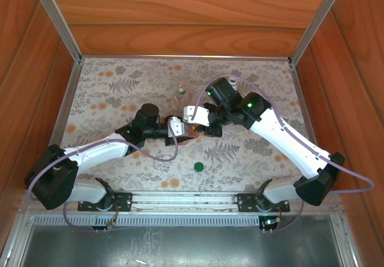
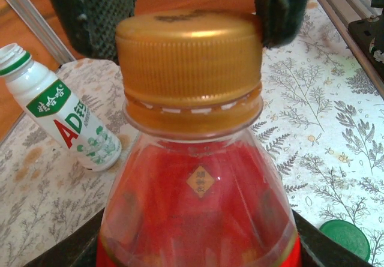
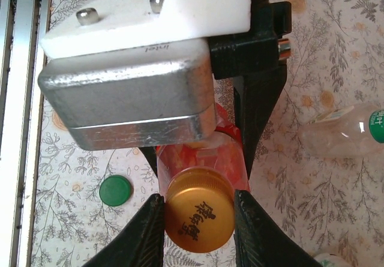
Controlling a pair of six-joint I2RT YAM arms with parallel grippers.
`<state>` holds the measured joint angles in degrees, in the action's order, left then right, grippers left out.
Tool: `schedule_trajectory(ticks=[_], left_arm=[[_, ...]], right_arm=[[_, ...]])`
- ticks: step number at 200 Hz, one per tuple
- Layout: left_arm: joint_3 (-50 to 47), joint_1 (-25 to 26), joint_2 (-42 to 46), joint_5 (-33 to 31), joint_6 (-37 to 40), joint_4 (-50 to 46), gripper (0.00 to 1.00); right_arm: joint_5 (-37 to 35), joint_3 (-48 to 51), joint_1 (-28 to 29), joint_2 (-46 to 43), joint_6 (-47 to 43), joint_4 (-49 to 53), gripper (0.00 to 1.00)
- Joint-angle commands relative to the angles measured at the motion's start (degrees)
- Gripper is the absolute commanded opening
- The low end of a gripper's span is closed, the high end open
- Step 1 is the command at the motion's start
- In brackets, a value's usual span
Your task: Screw on the bottle caps
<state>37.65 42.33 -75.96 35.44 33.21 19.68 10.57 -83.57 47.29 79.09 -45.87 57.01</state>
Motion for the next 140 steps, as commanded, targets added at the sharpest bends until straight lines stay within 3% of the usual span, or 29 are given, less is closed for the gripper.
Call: schedule_trajectory(ticks=[1,16,43,65,86,99,112,140], left_arm=[[0.7,0.4,1.9,-1.4,1.3,0.1,0.53],[1.7,0.6,1.9,-5.7,-0.1,0.2,0.53],[3.2,0.6,2.7,-10.3,-0.9,0.2,0.53],[3.7,0.6,2.7,-11.2,-0.3,0.1,0.53],[3.8,0.6,2.1,-11.2,-0.1,0.2,0.53],[3.8,0.6,1.9,-11.1,-0.2,0.2,0.53],[3.5,0.6,2.3,-10.8,-0.1,0.2,0.53],[1.7,0.6,3.5,-8.6,1.0,0.2,0.53]], right_arm=[[-1.7,-1.7,0.0,1.3,4.5,-0.4,0.09],[-4.8,-1.8,0.0,1.7,11.5,-2.7,0.10],[-17.4,0.8,0.0,0.9,31.7,-9.5,0.05],[-20.2,-0.1,0.0,1.7,54.3,-7.1,0.00],[-16.6,-1.8,0.0,2.9,70.2,-2.1,0.00],[-12.0,-2.0,0.0,2.7,72.1,-1.8,0.05],[-12.2,-2.0,0.0,1.8,69.4,-2.1,0.10],[-6.4,-1.9,-0.1,-1.0,49.9,-2.7,0.38]])
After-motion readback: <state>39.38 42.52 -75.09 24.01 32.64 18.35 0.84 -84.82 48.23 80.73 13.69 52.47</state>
